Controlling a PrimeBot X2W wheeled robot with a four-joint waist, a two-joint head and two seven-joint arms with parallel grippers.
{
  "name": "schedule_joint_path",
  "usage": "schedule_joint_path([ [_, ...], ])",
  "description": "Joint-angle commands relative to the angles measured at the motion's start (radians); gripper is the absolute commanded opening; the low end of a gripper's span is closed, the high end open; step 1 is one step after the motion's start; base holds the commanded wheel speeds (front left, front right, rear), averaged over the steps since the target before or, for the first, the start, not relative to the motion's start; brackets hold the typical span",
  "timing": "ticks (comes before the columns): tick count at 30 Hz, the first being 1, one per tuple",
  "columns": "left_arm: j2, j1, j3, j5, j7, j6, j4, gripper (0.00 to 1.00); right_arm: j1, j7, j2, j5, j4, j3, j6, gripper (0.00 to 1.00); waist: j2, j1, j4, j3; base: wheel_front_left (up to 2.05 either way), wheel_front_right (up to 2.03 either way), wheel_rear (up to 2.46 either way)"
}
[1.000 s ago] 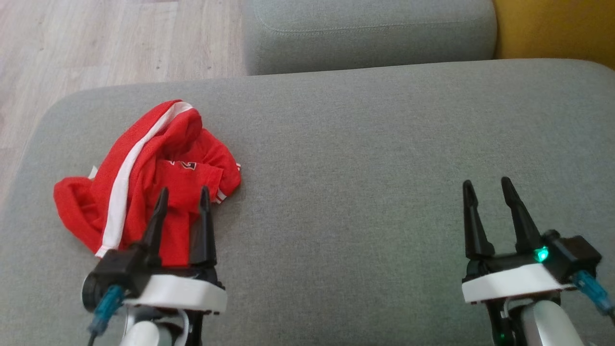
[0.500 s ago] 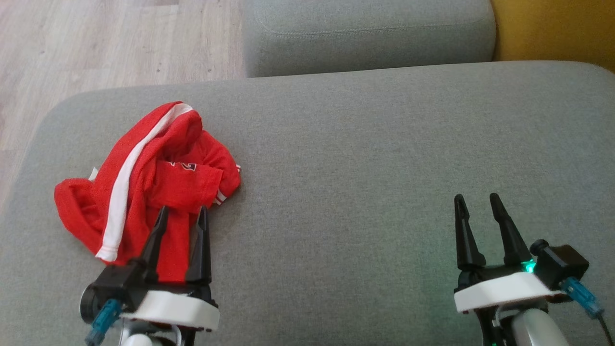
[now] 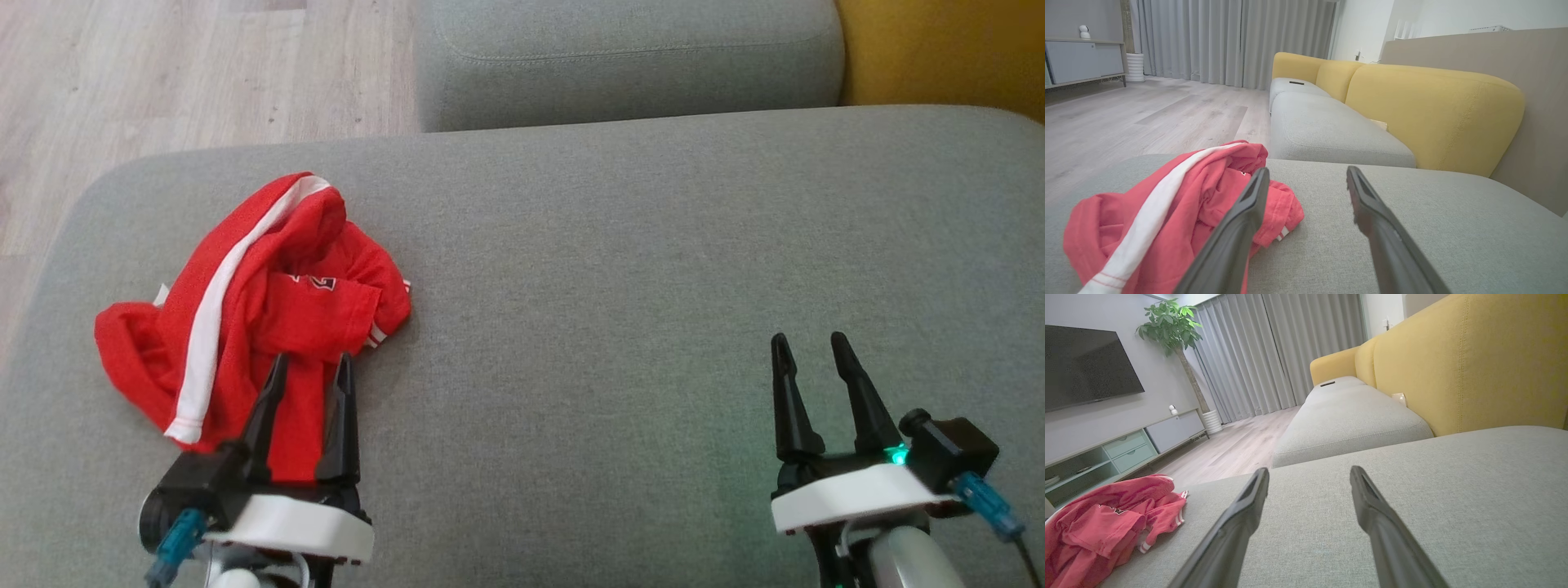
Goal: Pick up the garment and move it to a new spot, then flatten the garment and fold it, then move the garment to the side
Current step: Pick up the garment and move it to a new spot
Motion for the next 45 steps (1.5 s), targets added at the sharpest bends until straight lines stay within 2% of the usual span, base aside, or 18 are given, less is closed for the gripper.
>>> schedule_joint_path([
  [1, -0.004, -0.042, 0.029, -0.004, -0.012, 0.003, -0.032, 1.0, -0.046, -0.011, -0.008, 0.003, -0.028, 0.027, -0.001, 1.0, 0.0, 0.0, 0.0, 0.0, 0.0, 0.0, 0.0],
  [11, -0.004, -0.043, 0.033, -0.023, -0.012, 0.003, -0.024, 1.0, -0.049, -0.011, -0.008, -0.033, -0.009, 0.043, -0.001, 1.0, 0.0, 0.0, 0.022, 0.001, 0.0, 0.0, 0.0],
  [31, -0.004, -0.027, 0.11, 0.0, -0.012, 0.012, -0.029, 1.0, -0.035, -0.011, -0.008, -0.03, 0.024, 0.132, -0.001, 1.0, 0.0, 0.0, 0.249, -0.034, 0.0, 0.0, 0.0],
  [39, -0.004, -0.019, 0.13, 0.007, -0.012, 0.001, -0.025, 1.0, -0.028, -0.011, -0.008, -0.013, 0.027, 0.154, -0.001, 1.0, 0.0, 0.0, 0.311, -0.042, 0.0, 0.0, 0.0],
  [45, -0.004, -0.016, 0.143, 0.015, -0.012, -0.005, -0.024, 1.0, -0.023, -0.011, -0.008, -0.005, 0.027, 0.166, -0.001, 1.0, 0.0, 0.0, 0.329, -0.042, 0.0, 0.0, 0.0],
])
